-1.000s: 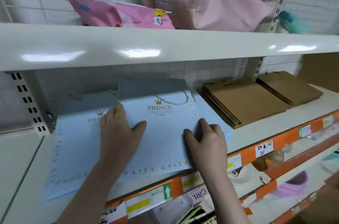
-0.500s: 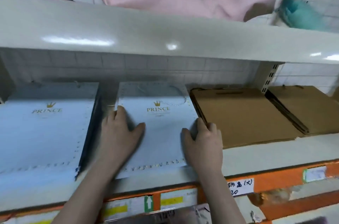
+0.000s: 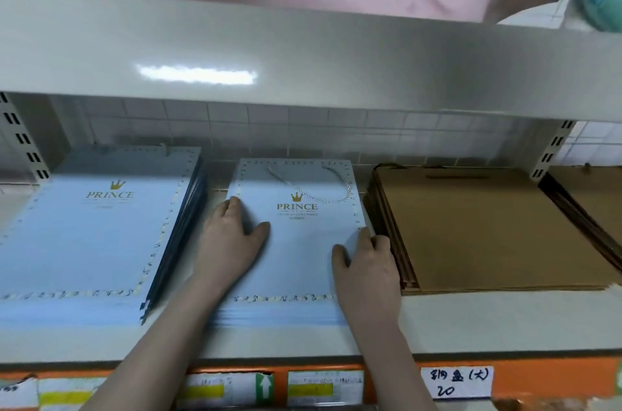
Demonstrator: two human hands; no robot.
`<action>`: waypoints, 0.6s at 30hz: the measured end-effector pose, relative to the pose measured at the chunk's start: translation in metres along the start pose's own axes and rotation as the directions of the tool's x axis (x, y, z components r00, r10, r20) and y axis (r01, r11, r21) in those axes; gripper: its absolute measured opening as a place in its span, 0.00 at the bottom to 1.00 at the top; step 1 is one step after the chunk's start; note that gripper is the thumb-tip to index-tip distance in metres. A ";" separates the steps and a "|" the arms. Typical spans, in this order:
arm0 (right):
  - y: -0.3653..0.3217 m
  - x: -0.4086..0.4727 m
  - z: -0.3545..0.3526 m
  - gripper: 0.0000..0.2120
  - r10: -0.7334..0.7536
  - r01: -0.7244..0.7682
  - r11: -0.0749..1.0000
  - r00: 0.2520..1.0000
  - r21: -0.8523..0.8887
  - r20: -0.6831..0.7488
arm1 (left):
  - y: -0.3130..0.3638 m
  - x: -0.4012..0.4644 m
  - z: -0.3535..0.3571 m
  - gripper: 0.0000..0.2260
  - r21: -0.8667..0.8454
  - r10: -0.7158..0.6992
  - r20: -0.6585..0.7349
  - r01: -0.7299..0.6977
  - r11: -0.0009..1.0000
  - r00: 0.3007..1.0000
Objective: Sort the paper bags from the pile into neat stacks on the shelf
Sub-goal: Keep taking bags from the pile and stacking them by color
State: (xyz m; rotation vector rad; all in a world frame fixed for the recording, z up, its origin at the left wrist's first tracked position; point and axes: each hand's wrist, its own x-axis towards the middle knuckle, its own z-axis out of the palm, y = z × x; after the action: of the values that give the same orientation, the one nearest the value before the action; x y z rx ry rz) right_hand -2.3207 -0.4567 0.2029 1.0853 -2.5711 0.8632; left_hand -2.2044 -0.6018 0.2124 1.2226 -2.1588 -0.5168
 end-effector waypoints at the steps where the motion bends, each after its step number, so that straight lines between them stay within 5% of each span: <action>1: -0.002 0.001 0.001 0.25 0.002 -0.002 1.000 1.000 -0.012 0.002 | -0.001 0.000 0.002 0.22 -0.004 -0.009 0.006 0.009 1.000 1.000; 15: -0.017 -0.008 0.007 0.24 0.122 -0.119 0.991 0.992 -0.058 0.035 | -0.010 -0.001 -0.008 0.16 0.006 -0.007 0.019 0.007 1.000 1.000; 18: -0.017 -0.011 0.015 0.23 0.104 -0.106 0.992 0.994 -0.063 -0.024 | -0.007 -0.003 -0.007 0.23 0.034 -0.016 0.055 0.014 0.999 0.998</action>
State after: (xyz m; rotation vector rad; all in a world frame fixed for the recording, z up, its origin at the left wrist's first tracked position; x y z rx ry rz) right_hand -2.3012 -0.4684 0.1940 0.9260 -2.6397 0.8053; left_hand -2.1939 -0.6034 0.2125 1.2572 -2.2146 -0.5288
